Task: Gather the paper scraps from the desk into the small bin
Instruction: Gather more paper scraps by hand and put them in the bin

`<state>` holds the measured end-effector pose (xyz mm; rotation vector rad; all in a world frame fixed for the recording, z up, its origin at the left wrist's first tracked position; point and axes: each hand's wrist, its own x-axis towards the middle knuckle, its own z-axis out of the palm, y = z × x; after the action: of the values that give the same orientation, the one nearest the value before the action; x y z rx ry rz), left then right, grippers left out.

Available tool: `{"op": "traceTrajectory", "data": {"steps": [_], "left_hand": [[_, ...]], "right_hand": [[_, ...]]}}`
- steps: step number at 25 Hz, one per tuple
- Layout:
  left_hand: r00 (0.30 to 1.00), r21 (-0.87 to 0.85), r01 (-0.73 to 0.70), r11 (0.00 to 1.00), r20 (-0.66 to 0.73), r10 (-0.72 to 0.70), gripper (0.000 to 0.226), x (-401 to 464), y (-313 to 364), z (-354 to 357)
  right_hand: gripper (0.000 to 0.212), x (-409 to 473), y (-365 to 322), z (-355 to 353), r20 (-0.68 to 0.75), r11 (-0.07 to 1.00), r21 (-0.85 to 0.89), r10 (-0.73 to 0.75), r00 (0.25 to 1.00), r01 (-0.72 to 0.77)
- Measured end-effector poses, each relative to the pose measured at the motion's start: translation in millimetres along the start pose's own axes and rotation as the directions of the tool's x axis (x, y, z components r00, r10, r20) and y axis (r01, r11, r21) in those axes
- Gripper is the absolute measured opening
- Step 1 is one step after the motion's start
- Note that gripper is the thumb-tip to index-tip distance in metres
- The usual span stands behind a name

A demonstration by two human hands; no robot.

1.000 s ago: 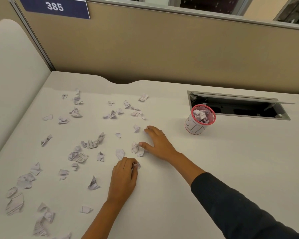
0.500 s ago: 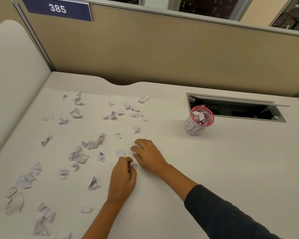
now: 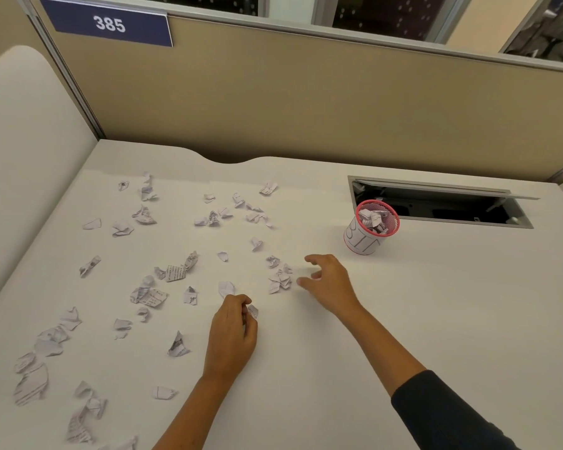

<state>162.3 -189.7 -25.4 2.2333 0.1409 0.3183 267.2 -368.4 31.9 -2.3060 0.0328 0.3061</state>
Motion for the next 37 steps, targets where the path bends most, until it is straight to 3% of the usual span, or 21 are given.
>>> {"op": "traceTrajectory", "data": {"steps": [3, 6, 10, 16, 19, 25, 30, 33, 35, 37], "left_hand": [[1.0, 0.008, -0.003, 1.0, 0.003, 0.003, 0.021, 0.0, 0.4, 0.2], [1.0, 0.021, 0.001, 1.0, 0.011, -0.001, 0.021, 0.5, 1.1, -0.4], [1.0, 0.032, 0.002, 0.999, 0.02, -0.002, 0.02, 0.4, 2.2, -0.7], [1.0, 0.016, -0.006, 1.0, 0.017, 0.006, 0.02, 0.8, 1.8, -1.5], [1.0, 0.017, -0.002, 1.0, 0.02, 0.002, 0.019, 1.0, 2.8, -1.9], [1.0, 0.017, 0.009, 1.0, 0.027, -0.01, 0.021, 0.7, 4.4, -2.6], [0.999, 0.021, 0.016, 1.0, 0.034, -0.017, 0.022, 0.2, 5.1, -1.6], [0.999, 0.031, -0.02, 0.999, 0.042, 0.019, 0.019, 0.7, 7.0, -2.4], [0.998, 0.043, -0.042, 0.998, 0.051, 0.039, 0.023, 1.2, 7.2, -3.4], [0.997, 0.05, -0.04, 0.998, 0.071, 0.037, 0.029, 2.6, 6.3, -4.1]], "right_hand": [[0.091, 5.2, -5.9, 14.5, 0.192, 0.966, -0.259, 0.071, 0.979, -0.02], [0.104, 19.6, -24.3, 30.5, 0.278, 0.89, -0.447, 0.042, 0.96, 0.09], [0.084, 34.6, -33.7, 39.7, 0.334, 0.831, -0.522, -0.008, 0.943, 0.192], [0.039, 21.6, -17.2, 40.8, 0.275, 0.912, -0.307, -0.187, 0.943, 0.27], [0.02, 13.8, -13.3, 41.0, 0.236, 0.904, -0.287, -0.254, 0.938, 0.317], [0.016, 7.0, -11.5, 20.8, 0.133, 0.961, -0.184, -0.183, 0.974, 0.206], [0.009, 23.0, -24.8, -57.7, -0.105, 0.982, -0.045, -0.186, 0.977, 0.182], [0.01, 44.3, -26.3, -113.1, -0.247, 0.994, -0.022, -0.107, 0.963, 0.105], [0.012, 57.4, -22.5, -139.9, -0.253, 0.996, -0.084, -0.019, 0.967, -0.002], [0.017, 68.4, -17.4, -156.1, -0.156, 0.979, -0.182, 0.063, 0.986, -0.092]]}}
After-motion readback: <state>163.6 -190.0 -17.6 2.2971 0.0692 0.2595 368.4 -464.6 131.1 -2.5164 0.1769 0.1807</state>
